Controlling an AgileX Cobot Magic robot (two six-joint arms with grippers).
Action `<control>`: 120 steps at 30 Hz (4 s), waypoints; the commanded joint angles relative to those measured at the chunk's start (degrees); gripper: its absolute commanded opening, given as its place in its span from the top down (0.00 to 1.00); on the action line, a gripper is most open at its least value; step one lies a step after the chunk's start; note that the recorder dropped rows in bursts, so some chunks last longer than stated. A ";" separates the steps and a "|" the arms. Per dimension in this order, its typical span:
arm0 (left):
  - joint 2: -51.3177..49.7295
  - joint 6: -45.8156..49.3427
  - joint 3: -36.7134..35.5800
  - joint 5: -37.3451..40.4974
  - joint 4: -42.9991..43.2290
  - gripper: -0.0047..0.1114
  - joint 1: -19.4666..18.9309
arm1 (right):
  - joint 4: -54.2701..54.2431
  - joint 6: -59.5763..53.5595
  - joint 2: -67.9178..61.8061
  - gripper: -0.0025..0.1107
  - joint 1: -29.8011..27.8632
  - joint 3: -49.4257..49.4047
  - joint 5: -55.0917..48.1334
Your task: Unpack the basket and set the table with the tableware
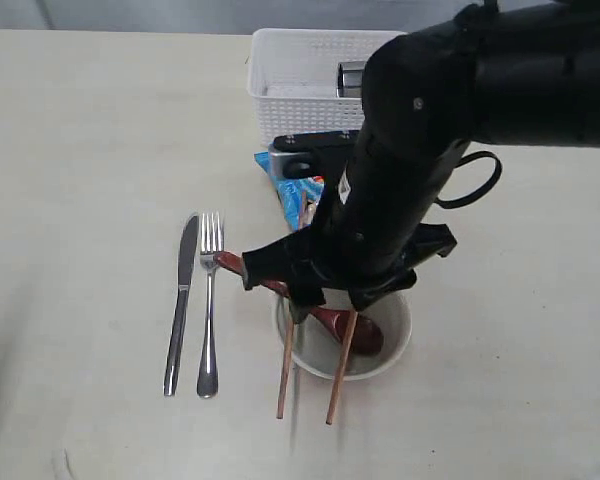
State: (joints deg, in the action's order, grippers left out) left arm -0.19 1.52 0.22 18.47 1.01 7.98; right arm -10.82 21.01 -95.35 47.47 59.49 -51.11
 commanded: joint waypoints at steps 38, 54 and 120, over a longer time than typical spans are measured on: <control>0.19 0.22 -0.22 -0.10 -0.28 0.96 -0.05 | 3.03 9.83 -2.02 0.30 -0.03 1.71 -1.45; 0.19 0.22 -0.22 -0.10 -0.28 0.96 -0.05 | 1.71 8.11 -4.88 0.30 0.11 3.22 1.56; 0.19 0.22 -0.22 -0.10 -0.28 0.96 -0.05 | 4.91 -0.01 -8.79 0.97 2.10 15.99 -12.56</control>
State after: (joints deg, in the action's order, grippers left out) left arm -0.19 1.52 0.22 18.47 1.01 7.98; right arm -6.30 22.70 -104.28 49.63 72.82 -60.15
